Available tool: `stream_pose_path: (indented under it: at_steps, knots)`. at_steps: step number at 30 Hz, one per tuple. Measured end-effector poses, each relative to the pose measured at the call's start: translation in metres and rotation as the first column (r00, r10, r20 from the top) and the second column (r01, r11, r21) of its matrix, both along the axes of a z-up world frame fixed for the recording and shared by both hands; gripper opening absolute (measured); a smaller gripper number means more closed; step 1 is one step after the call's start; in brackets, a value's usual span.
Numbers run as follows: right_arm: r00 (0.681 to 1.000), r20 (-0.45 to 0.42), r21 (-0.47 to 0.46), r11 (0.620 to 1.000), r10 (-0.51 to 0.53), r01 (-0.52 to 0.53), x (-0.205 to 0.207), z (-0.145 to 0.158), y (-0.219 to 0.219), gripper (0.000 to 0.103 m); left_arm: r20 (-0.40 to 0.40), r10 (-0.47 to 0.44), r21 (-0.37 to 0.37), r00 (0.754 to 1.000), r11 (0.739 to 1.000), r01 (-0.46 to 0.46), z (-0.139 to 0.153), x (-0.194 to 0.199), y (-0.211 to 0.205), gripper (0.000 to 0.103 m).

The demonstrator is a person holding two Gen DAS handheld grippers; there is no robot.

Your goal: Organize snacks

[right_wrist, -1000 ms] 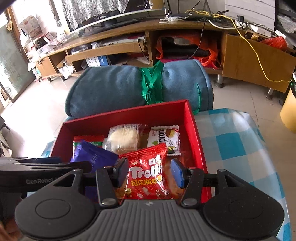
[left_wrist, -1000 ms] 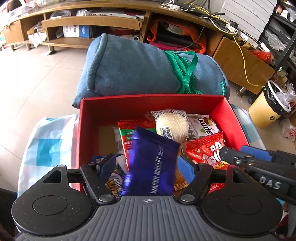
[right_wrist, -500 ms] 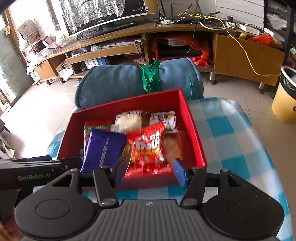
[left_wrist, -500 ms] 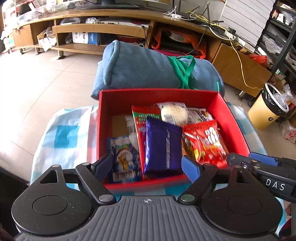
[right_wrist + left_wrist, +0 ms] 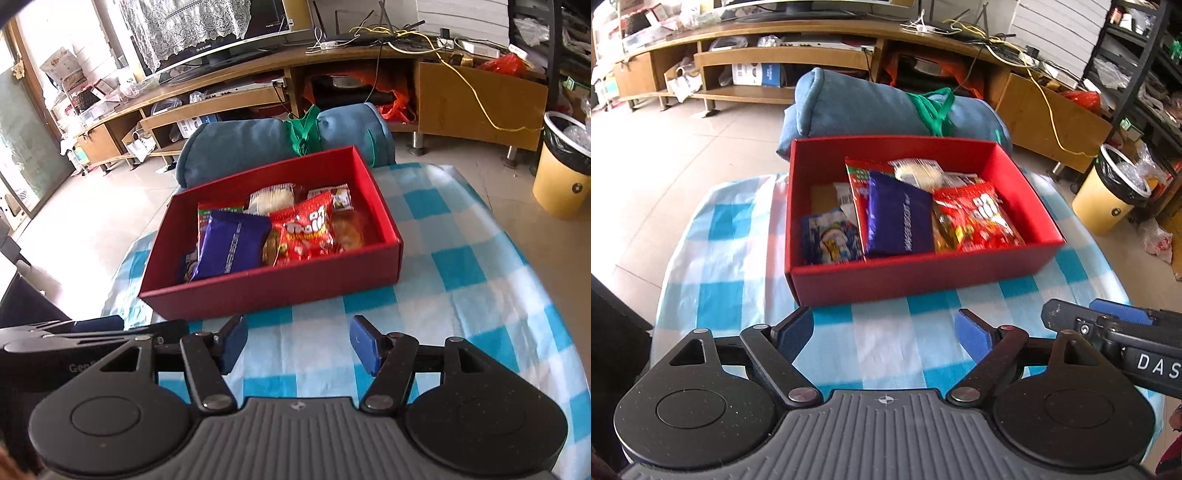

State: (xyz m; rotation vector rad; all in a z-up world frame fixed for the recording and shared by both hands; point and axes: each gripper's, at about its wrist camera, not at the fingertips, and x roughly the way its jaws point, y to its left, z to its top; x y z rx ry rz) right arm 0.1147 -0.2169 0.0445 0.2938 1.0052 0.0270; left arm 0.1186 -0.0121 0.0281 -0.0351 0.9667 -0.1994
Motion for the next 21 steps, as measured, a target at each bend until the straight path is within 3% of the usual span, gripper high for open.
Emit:
stream_pose_path:
  at_steps: [21]
  knots:
    - [1.000, -0.003, 0.002, 1.000, 0.020, -0.020, -0.039, 0.003, 0.008, 0.057, 0.029, -0.013, -0.003, 0.999, 1.000, 0.014, 0.002, -0.042, 0.001, 0.090]
